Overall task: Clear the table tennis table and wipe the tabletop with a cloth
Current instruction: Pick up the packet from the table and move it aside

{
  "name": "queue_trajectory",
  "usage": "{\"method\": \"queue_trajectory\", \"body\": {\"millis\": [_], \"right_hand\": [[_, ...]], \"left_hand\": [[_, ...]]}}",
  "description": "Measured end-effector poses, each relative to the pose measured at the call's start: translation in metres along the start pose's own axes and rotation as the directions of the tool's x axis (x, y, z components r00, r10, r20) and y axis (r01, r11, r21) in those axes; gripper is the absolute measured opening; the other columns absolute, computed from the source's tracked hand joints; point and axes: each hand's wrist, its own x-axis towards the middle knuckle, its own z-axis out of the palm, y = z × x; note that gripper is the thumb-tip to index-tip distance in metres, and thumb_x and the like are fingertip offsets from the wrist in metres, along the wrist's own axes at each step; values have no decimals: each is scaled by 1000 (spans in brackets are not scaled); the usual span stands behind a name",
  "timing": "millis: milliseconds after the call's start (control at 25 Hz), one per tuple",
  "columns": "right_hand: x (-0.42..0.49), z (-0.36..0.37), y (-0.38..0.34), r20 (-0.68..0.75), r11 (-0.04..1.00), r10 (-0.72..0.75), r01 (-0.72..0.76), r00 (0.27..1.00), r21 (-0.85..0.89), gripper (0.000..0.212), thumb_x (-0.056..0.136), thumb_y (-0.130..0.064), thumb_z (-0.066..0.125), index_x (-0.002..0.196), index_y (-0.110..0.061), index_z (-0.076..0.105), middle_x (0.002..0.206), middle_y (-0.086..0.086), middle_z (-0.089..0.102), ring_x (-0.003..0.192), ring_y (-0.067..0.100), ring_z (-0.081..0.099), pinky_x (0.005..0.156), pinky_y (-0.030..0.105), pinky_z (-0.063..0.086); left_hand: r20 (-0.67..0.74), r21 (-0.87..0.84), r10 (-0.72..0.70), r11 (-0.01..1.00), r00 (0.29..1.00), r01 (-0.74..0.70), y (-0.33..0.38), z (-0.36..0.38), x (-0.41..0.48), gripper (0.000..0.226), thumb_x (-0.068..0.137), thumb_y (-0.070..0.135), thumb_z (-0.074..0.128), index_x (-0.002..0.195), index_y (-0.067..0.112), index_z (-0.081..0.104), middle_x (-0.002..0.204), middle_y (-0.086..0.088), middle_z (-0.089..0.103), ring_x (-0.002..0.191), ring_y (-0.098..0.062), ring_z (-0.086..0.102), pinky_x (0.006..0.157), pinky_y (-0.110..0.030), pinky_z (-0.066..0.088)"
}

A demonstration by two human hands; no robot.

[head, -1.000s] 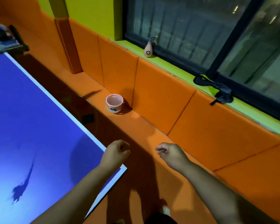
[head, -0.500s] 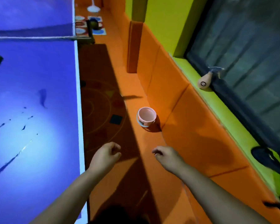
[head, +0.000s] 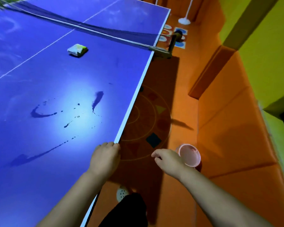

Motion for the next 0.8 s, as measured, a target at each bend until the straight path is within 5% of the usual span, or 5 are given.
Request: {"method": "queue_trajectory", "body": {"millis": [160,320,520,800], "right_hand": [[92,-58,-23,60,971,-123,133,991,-198,30,99,-22,45,125,-24,59,125,-4,62,113,14,57,86,25,45],[168,-96,-56,117,939,-216,239,969,-247,28,98,-23,48,123,-24,60,119,-3,63,108,16,58,86,29,47],[301,-135,-100,177,887,-306,347,936,-305,29,94,-23,48,120,-25,62,120,-2,64,112,19,58,86,28,45],[531,-193,-196,207,782,-478,521,853,-341,33,93,-19,45,120,-27,63,126,1,62,112,24,58,79,27,43]], "left_hand": [[-17,178,-45,983,999,47,-26,-38,75,31,38,10,81,58,13,57,51,-4,52,48,-28,54,47,-30,42],[-34,213,-140,966,990,144,-61,-73,117,36,31,6,81,53,13,54,47,-4,48,42,-27,49,42,-27,38],[-66,246,-350,902,934,355,-120,-88,172,32,39,14,84,57,15,58,50,-2,51,47,-26,52,43,-26,31],[-78,168,-639,749,766,642,-197,-94,306,21,59,19,79,72,12,64,63,-6,60,60,-31,58,50,-31,43]]}}
